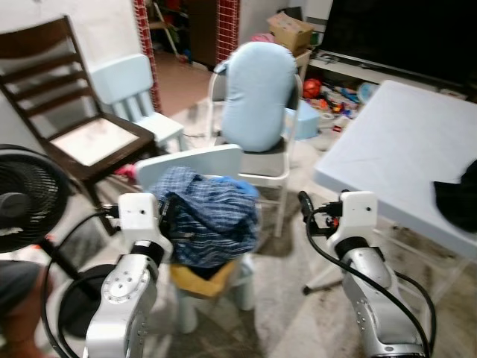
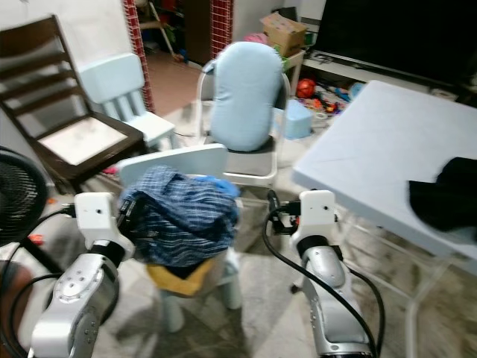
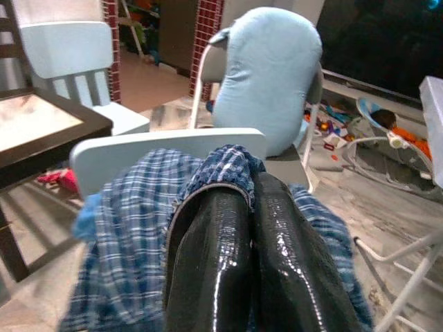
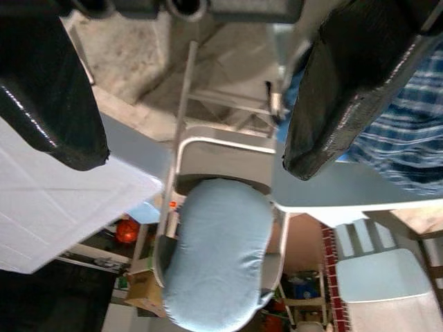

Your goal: Hang hanger

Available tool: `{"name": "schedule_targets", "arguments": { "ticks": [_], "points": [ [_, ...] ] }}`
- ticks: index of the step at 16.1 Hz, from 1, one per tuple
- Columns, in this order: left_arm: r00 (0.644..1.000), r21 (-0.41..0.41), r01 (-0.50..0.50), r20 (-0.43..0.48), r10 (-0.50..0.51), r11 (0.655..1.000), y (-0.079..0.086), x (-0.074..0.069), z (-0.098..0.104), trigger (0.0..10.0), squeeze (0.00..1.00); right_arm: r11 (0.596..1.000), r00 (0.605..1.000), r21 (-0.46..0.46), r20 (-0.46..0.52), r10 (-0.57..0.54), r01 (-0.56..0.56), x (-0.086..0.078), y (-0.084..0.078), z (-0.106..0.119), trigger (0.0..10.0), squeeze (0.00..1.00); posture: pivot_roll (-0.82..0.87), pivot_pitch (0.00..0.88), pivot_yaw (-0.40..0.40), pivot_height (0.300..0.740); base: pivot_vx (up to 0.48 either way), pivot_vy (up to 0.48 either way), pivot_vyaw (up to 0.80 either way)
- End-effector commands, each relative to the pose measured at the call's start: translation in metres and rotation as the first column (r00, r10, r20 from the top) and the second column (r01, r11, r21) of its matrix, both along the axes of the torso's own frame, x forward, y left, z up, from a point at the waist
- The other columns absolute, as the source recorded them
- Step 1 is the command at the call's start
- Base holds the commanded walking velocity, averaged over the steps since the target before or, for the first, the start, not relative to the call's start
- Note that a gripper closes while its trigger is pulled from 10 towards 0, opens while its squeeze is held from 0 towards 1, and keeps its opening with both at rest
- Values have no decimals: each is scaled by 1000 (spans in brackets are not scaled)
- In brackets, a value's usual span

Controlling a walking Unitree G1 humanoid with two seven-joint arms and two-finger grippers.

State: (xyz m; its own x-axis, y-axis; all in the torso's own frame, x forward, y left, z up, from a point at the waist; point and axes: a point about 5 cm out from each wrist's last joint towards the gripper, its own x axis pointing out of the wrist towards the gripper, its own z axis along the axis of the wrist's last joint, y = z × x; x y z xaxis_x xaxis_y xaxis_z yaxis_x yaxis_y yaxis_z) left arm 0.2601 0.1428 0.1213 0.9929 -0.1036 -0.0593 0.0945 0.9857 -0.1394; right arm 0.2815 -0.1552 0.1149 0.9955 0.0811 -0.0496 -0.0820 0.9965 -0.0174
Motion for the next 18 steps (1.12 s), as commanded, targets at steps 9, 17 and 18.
{"name": "schedule_targets", "arguments": {
  "ticks": [9,17,18],
  "points": [
    [999,10,44,6,-44,999,-6,1,0,10000,0,1000,1000,-13,11,-3,3,3,0,3,10000,0,18,0,-29,740,0,-300,0],
    [998,10,62,1,-62,998,-10,-1,-1,10000,0,1000,1000,-11,10,-10,11,2,0,2,10000,0,16,6,-25,740,0,-346,0],
    [998,10,63,1,-63,998,-10,-1,-1,10000,0,1000,1000,-12,10,-11,11,2,0,2,10000,0,16,6,-25,740,0,-349,0]
  ]
}}
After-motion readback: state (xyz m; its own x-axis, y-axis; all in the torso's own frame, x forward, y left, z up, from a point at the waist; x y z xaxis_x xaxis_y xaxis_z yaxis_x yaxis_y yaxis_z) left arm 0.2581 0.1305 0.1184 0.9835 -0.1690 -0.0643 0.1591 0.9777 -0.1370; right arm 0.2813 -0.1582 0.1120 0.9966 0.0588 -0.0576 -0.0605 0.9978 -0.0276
